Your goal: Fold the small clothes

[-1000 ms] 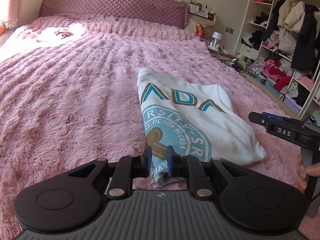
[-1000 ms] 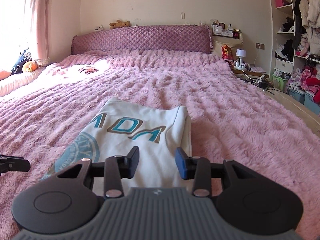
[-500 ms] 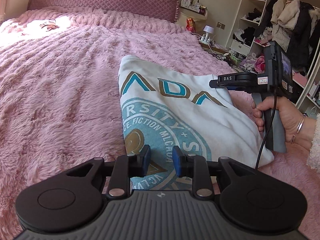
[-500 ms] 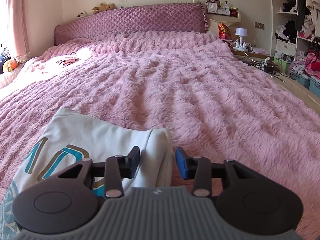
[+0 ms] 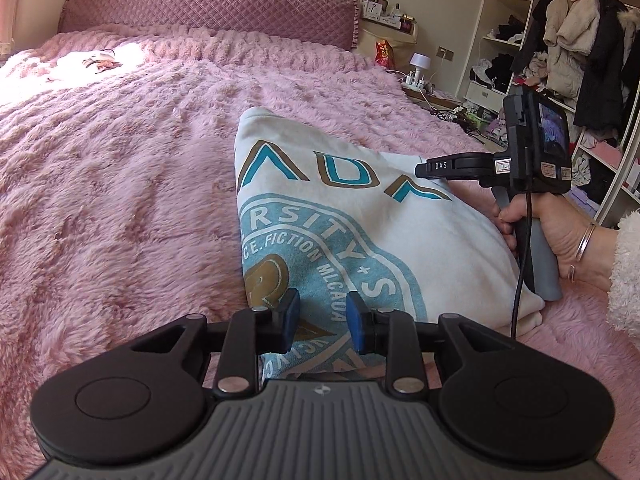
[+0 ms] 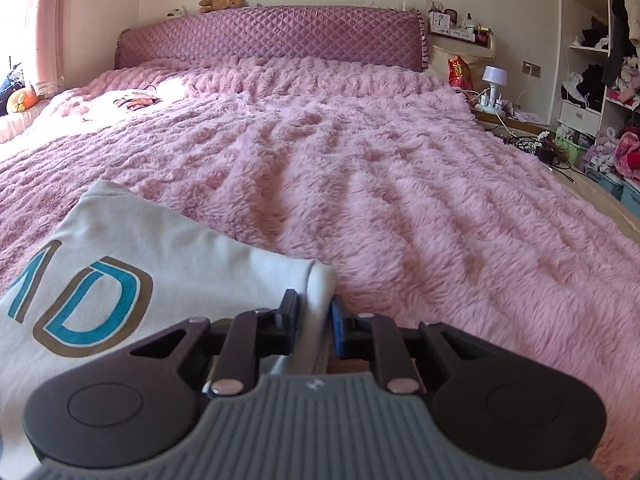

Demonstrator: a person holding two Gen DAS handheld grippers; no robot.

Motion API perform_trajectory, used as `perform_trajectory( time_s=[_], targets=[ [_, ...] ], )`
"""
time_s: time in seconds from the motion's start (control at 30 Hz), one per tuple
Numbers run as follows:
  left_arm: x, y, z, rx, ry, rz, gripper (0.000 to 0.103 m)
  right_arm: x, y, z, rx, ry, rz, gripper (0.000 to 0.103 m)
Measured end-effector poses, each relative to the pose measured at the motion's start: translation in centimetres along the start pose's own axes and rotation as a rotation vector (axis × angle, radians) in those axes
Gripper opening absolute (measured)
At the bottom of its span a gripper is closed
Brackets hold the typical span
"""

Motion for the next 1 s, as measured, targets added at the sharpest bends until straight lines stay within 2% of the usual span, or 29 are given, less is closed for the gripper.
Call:
perform_trajectory(
  time_s=[0.07, 0.13, 0.23, 0.3, 0.37, 0.47, 0.53, 0.6, 0.7, 0.77, 0.83, 0.9, 0.93, 1.0],
  targets=[
    [-0.3, 0.0, 0.1, -0.004, 0.01, 0.01, 0.033, 0.3, 0.9, -0.4, 0.003, -0.02, -0.005, 0.024],
    [-0.8, 0.1, 0.1, -0.003, 0.02, 0.031, 0.033, 1.0, 3.1, -1.0, 0.028, -0.069, -0.035, 0.027],
    [-1.6, 0.1, 0.1, 0.0, 0.04, 0.07, 0.033, 2.9, 7.9, -0.7, 0.014, -0.166, -0.127, 0.027],
    [-2.0, 0.2, 0.2, 0.002, 0.056, 0.092, 0.033, 4.1, 11.3, 0.6, -0.025, -0.24, -0.177, 0.031],
    [-2.6, 0.9, 0.0, 0.009, 0.116, 0.115, 0.033, 5.3, 14.2, 3.0, -0.062, -0.314, -0.193, 0.036],
    [-2.8, 2.9, 0.3, 0.022, 0.132, 0.11, 0.034, 5.9, 17.0, 6.8, -0.137, -0.386, -0.215, 0.036],
    [-2.3, 4.2, 0.9, 0.038, 0.073, 0.091, 0.036, 5.6, 18.2, 8.7, -0.151, -0.401, -0.21, 0.037],
    [-1.2, 4.9, 1.5, 0.034, -0.057, 0.036, 0.039, 5.5, 18.6, 10.0, -0.163, -0.421, -0.201, 0.042],
    [0.1, 4.7, 2.3, 0.01, -0.21, -0.042, 0.04, 5.3, 18.6, 10.9, -0.164, -0.475, -0.205, 0.041],
    [0.5, 4.2, 2.6, -0.005, -0.266, -0.063, 0.04, 4.9, 18.5, 11.0, -0.181, -0.496, -0.228, 0.019],
    [0.9, 3.7, 2.8, -0.02, -0.31, -0.086, 0.04, 4.5, 18.7, 10.9, -0.182, -0.493, -0.22, 0.015],
    [1.1, 3.2, 2.8, -0.023, -0.345, -0.11, 0.04, 4.0, 18.9, 10.5, -0.176, -0.482, -0.223, 0.014],
    [1.1, 3.1, 2.8, -0.019, -0.357, -0.103, 0.038, 3.8, 19.0, 10.3, -0.173, -0.472, -0.223, 0.014],
    [1.3, 3.1, 2.7, -0.016, -0.372, -0.078, 0.02, 3.7, 19.2, 9.9, -0.168, -0.453, -0.211, 0.014]
  ],
)
Point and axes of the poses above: each gripper's, at about its wrist camera, not at the fingertips, and y roughly against the way its jaws point, x to its right, z to its underside, the point moved 1 cm from there along -y, roughly the way its jaws point, and after that the axes turned 9 degrees about -y, right-handed, at the moved point
